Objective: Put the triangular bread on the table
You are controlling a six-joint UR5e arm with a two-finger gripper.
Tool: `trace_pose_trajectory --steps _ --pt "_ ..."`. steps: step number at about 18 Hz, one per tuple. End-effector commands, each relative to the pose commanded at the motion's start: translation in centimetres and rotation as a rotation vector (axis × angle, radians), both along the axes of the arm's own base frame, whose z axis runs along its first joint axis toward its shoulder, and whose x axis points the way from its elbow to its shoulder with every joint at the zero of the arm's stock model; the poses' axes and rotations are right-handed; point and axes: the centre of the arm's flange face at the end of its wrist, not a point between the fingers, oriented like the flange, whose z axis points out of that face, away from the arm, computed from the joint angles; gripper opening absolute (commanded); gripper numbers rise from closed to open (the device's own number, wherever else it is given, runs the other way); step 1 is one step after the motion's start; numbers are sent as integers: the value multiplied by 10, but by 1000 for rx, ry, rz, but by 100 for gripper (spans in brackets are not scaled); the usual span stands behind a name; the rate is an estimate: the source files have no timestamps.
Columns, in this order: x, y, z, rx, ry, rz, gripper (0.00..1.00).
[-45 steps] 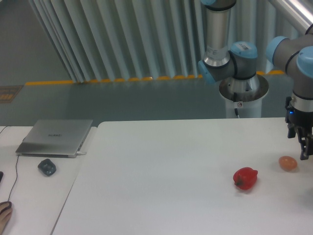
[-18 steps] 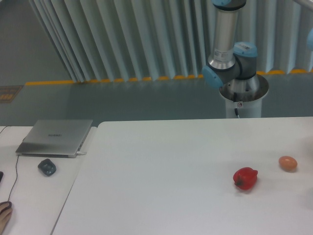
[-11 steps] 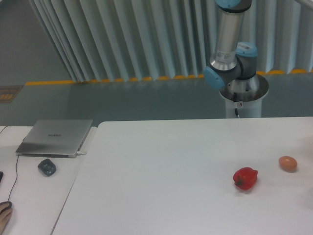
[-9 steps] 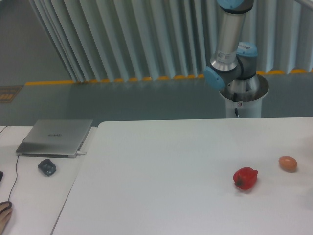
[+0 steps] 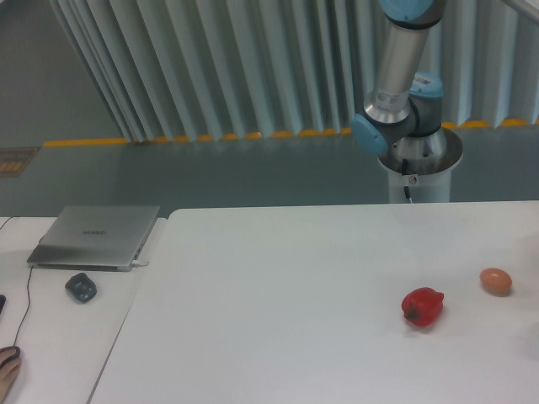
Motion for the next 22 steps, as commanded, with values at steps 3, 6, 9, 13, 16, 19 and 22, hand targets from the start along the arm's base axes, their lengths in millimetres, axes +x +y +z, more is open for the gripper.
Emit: trace_pose_trajectory --steps 3,6,9,13,16,19,22 --pt "1 -7 -14 -2 -8 14 100" --pt "3 -14 -22 0 -21 30 100" --pt "4 -19 -30 -1 -38 36 100" --pt "6 -21 -46 -6 -71 33 100" --pt "5 -21 -48 -8 -74 32 100" --pt "3 -22 -46 -9 -72 26 100" --pt "1 -22 -44 -8 -68 23 67"
